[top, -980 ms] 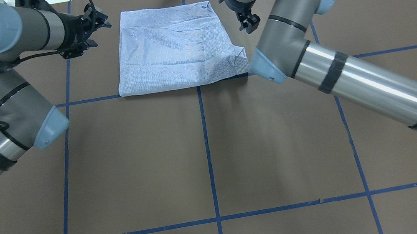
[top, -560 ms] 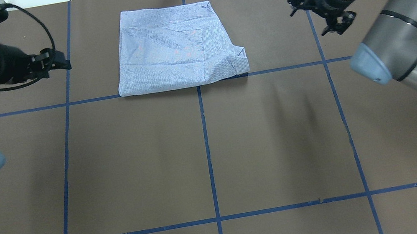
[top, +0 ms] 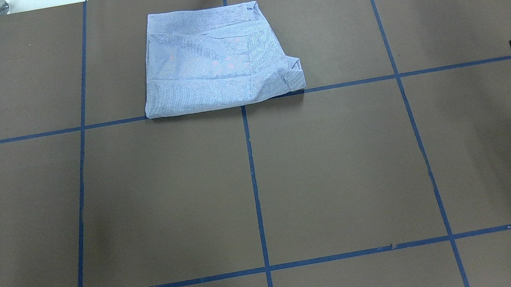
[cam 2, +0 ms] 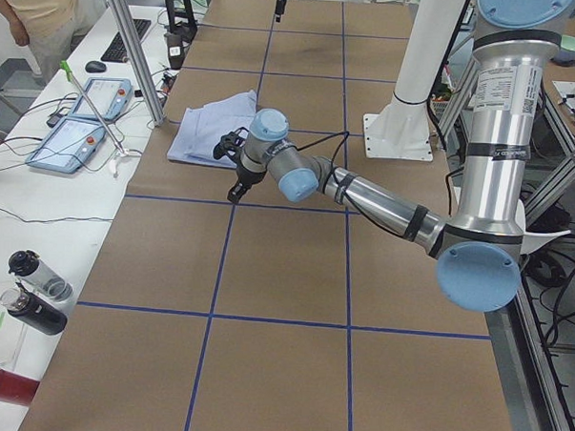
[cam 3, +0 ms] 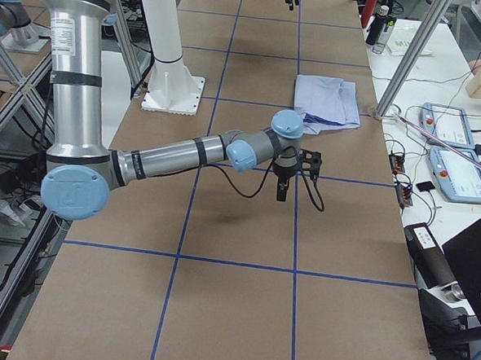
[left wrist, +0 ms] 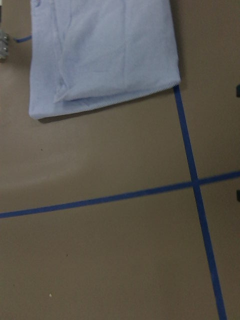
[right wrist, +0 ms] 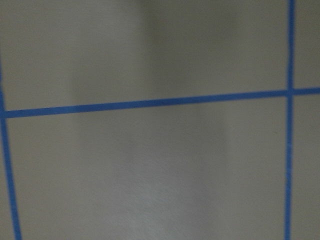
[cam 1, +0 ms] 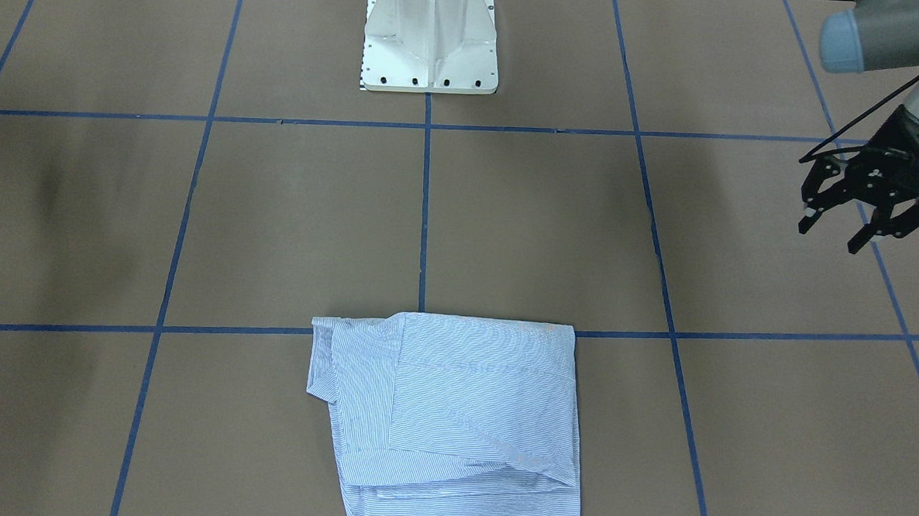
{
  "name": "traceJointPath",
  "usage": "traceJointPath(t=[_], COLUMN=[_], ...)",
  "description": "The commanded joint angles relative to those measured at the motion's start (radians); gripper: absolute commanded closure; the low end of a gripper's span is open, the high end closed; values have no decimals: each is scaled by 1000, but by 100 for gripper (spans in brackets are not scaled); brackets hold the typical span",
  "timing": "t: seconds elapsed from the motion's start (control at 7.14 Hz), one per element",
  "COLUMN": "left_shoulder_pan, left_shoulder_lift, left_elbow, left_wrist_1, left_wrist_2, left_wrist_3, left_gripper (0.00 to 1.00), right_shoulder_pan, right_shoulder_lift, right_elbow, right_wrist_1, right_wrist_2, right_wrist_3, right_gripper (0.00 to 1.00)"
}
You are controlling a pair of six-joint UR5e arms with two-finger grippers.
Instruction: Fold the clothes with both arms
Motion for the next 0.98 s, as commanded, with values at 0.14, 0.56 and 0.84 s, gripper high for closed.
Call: traceJointPath(t=[0.14,0.56,0.84], left_shoulder_pan=[-137,-176,-177], left_shoulder_lift=[69,97,98], left_elbow=[1,6,57], left_wrist_1=[123,149,153], left_wrist_2=[-39,-87,-90], left_wrist_3=[281,307,291], left_gripper=[19,1,1], right_shoulder_pan=[138,152,162], right_shoulder_lift=[-133,-149,-156], right_elbow=[21,21,21], right_wrist_1=[-110,-117,-113], right_wrist_2=[13,36,82], right_wrist_3=[-400,-402,-392], right_gripper=[1,1,1])
